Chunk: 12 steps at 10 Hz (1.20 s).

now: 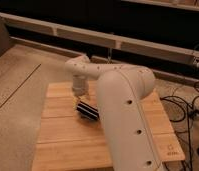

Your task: Place the eraser in the ceramic cup

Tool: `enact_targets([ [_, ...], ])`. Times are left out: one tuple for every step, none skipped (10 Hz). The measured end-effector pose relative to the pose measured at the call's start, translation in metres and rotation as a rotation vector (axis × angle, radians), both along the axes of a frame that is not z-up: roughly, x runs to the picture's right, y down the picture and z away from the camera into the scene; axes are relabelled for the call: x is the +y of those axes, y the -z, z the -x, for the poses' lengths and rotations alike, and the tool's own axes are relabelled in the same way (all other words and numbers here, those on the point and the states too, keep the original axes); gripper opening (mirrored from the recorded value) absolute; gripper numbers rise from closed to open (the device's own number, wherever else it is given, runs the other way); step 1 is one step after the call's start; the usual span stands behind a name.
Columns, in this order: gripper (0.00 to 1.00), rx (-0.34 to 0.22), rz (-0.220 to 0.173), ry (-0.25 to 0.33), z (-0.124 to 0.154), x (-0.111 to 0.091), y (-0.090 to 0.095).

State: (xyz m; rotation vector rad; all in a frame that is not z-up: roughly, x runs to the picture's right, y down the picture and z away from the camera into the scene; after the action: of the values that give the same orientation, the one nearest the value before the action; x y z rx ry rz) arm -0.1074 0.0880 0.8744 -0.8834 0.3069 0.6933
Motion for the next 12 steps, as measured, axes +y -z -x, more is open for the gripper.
enact_targets([
  [0.65,-0.008,0.001,0.004,0.003,0.000,-0.002],
  [0.65,-0.015,0.009,0.009,0.007,0.002,-0.003],
  [0.65,-0.021,0.021,0.012,0.009,0.007,-0.003],
  [0.65,-0.023,0.032,0.011,0.011,0.011,-0.004],
  [0.65,-0.024,0.041,0.011,0.012,0.013,-0.005],
  [0.65,-0.024,0.045,0.011,0.012,0.015,-0.006],
  [0.65,-0.022,0.047,0.010,0.012,0.014,-0.006],
  [0.65,-0.019,0.051,0.010,0.011,0.015,-0.007],
  [0.65,-0.017,0.057,0.010,0.010,0.017,-0.007],
  [0.65,-0.016,0.064,0.009,0.010,0.020,-0.007],
  [0.65,-0.013,0.071,0.007,0.010,0.023,-0.008],
  [0.65,-0.013,0.077,0.005,0.011,0.025,-0.009],
])
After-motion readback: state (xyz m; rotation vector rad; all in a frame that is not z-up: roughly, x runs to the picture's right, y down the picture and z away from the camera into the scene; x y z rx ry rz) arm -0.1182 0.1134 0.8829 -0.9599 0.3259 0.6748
